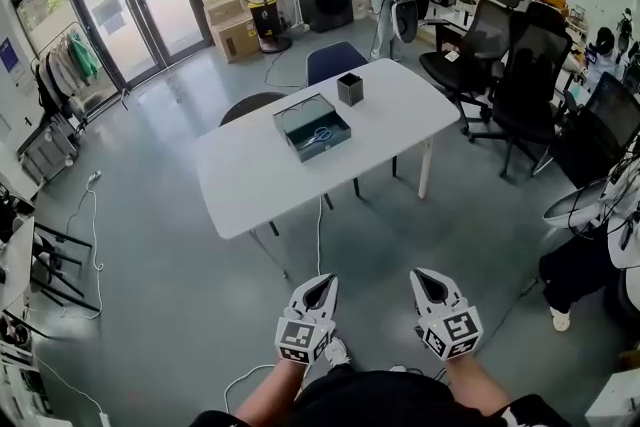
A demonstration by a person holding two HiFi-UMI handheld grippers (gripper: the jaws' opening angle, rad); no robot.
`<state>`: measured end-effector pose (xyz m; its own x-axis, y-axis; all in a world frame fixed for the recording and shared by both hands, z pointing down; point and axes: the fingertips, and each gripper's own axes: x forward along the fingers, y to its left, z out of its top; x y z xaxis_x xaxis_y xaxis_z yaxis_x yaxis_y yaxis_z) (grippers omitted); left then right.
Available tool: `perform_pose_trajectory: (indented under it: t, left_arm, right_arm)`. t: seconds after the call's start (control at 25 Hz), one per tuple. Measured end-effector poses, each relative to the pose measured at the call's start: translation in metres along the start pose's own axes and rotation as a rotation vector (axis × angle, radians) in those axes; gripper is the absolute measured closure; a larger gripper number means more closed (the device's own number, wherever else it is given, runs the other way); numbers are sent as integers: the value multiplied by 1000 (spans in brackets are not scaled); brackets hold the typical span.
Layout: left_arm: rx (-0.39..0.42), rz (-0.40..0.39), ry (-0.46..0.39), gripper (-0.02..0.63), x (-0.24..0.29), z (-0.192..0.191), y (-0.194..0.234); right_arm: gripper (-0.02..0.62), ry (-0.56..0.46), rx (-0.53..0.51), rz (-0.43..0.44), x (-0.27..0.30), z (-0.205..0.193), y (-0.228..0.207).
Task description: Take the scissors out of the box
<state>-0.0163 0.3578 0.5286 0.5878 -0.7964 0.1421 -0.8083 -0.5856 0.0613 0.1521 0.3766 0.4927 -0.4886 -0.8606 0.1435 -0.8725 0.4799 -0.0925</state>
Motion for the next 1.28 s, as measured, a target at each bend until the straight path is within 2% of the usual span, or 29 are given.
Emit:
perform_pose_trajectory:
  t: [0.12,0.48,0.8,1.04,1.28]
  left_arm:
    - [1,-7,3,598,0,2,11]
    - [15,-24,-11,598,-1,3,70]
    - [6,-40,6,598,-1,2,89]
    - [1,-31,30,598,28,-1,97]
    - [8,1,30,598,82,7,103]
  right_arm:
    - [591,-24,41,-6,12,6,0]
    - [591,-39,25,-60,56,10,19]
    - [590,-15,34,-89,69,8,22]
    - [590,-8,49,-89,92,8,-7]
    - [589,-12,36,-55,124,17,-56]
